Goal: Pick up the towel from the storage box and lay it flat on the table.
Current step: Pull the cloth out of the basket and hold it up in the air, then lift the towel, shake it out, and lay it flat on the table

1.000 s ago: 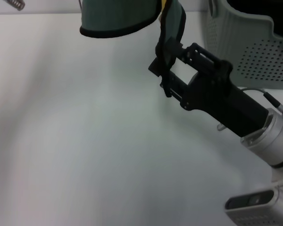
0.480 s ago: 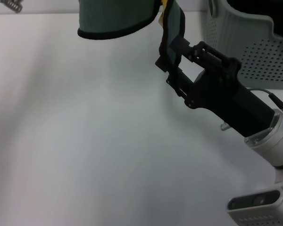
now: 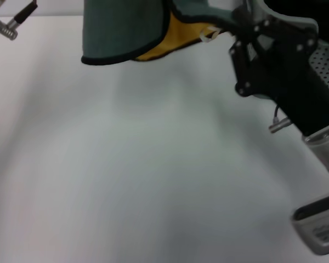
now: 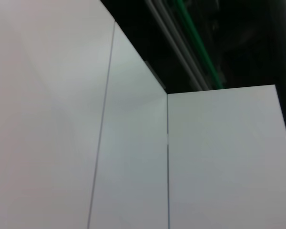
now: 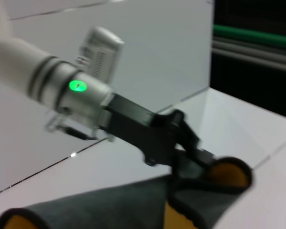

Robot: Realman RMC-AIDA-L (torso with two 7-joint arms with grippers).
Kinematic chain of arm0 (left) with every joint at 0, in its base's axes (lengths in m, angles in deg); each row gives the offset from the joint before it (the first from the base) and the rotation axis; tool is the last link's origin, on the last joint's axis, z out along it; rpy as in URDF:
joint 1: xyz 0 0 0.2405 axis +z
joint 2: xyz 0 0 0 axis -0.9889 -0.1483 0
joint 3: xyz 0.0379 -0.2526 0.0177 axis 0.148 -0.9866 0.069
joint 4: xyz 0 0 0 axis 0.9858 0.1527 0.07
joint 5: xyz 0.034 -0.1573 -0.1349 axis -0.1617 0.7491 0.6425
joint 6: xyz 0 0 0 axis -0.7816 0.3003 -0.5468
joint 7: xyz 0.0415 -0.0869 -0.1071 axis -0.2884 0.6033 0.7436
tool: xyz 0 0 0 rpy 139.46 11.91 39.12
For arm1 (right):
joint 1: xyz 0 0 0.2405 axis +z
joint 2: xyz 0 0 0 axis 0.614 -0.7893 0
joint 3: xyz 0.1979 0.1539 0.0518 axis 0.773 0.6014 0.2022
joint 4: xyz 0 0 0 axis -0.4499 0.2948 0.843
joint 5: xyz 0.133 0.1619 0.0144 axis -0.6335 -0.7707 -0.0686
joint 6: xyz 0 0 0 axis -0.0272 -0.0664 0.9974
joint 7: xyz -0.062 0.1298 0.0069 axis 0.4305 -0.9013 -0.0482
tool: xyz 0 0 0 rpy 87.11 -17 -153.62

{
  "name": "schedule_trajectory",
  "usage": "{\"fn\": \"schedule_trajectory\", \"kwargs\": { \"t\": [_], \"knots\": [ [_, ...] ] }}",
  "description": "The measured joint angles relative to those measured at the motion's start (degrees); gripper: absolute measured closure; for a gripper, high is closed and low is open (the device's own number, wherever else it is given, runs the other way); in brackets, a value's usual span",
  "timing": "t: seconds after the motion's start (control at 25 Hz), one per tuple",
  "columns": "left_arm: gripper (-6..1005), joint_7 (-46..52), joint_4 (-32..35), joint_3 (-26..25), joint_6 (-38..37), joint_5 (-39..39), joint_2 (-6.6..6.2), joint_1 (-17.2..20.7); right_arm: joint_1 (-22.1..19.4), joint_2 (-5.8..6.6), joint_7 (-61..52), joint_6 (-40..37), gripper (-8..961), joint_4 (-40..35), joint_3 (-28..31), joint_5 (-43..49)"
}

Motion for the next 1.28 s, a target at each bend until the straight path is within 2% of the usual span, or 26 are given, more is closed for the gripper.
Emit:
{"fn": "schedule_trajectory", "kwargs": {
  "t": [0.16,0.4,0.64,0.76,0.88,0.92,0.96,1.0,1.12,1.28],
  "knots": [
    [983,-2.0,-3.1,0.0,-0.5,1.6,-0.04,0.3,0.1,0.15,-8.2,-1.6,823,1.6,1.6,0.3],
    [896,-3.9,-9.2,0.0,-0.8,1.9,-0.10,0.1,0.9,0.49,-16.5,-2.6,910,1.8,4.9,0.6],
    [698,-11.0,-17.5,0.2,-2.2,1.0,-0.14,0.1,3.9,0.74,-17.2,-0.3,946,-0.1,11.3,4.0],
    [607,-14.5,-21.1,-0.3,-5.0,0.9,-0.14,0.7,4.7,1.16,-19.9,5.5,946,-3.8,17.7,9.1],
    [516,-18.3,-23.9,-1.2,-7.0,0.9,-0.26,2.1,4.4,1.23,-26.6,13.2,946,-9.9,26.3,18.5],
    [486,-19.9,-24.8,-1.4,-7.5,0.9,-0.45,3.0,4.4,1.23,-26.6,13.2,946,-9.9,26.3,18.5],
    [471,-20.8,-25.1,-1.4,-7.8,1.0,-0.60,3.4,3.3,1.32,-32.2,19.2,946,-16.0,31.1,25.4],
    [457,-21.8,-25.8,-1.5,-8.1,0.8,-0.91,4.1,3.2,1.35,-32.8,19.8,946,-16.6,31.5,26.2],
    [413,-22.2,-26.8,-1.5,-8.2,0.0,-1.97,5.8,1.7,2.17,-43.3,30.4,946,-25.5,36.1,36.8],
    [396,-22.3,-28.2,-1.5,-8.4,-3.1,-2.96,7.3,1.3,3.19,-63.2,40.9,947,-35.6,41.6,53.5]
  ]
}}
